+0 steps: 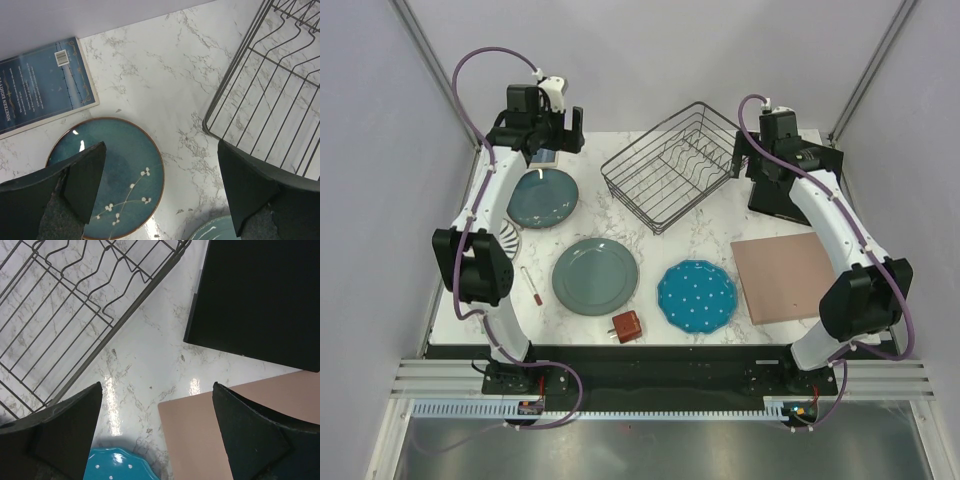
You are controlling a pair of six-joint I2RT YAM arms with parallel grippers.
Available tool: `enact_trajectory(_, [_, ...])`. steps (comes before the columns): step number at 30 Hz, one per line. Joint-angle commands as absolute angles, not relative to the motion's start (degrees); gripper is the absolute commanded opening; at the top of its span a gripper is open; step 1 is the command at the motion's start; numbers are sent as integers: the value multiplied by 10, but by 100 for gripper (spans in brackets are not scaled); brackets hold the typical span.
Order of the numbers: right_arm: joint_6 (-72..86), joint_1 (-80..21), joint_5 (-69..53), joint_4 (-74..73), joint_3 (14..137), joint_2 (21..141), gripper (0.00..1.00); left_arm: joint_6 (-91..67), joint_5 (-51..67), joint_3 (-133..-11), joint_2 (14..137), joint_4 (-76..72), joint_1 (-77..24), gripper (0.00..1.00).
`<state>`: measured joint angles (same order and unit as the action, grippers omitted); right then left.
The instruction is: Load the plates into the dish rack
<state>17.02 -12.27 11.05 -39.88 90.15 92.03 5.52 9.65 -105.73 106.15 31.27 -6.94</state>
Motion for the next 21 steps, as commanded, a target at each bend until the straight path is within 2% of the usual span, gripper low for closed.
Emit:
enact_trajectory(1, [161, -120, 148, -396, 930, 942, 98, 48, 105, -1099, 1095, 316, -71, 100])
enact_trajectory(4, [185, -118, 125, -410, 974, 992, 97, 37, 101, -1102, 1102, 316, -71, 99])
enact_trajectory(9, [260, -123, 106, -417, 1040, 1070, 88, 30, 87, -1079, 1091, 316, -71, 98])
enact_trajectory(13, [279, -134, 108, -422, 1083, 1113, 76, 35, 79, -1050, 1078, 317, -71, 97])
enact_trajectory(17, [295, -147, 114, -426, 1080, 1131, 73, 36, 95, -1035, 1083, 316, -71, 97])
enact_trajectory(21, [308, -158, 120, -428, 1065, 1147, 73, 33, 126, -1119, 1178, 315, -71, 93])
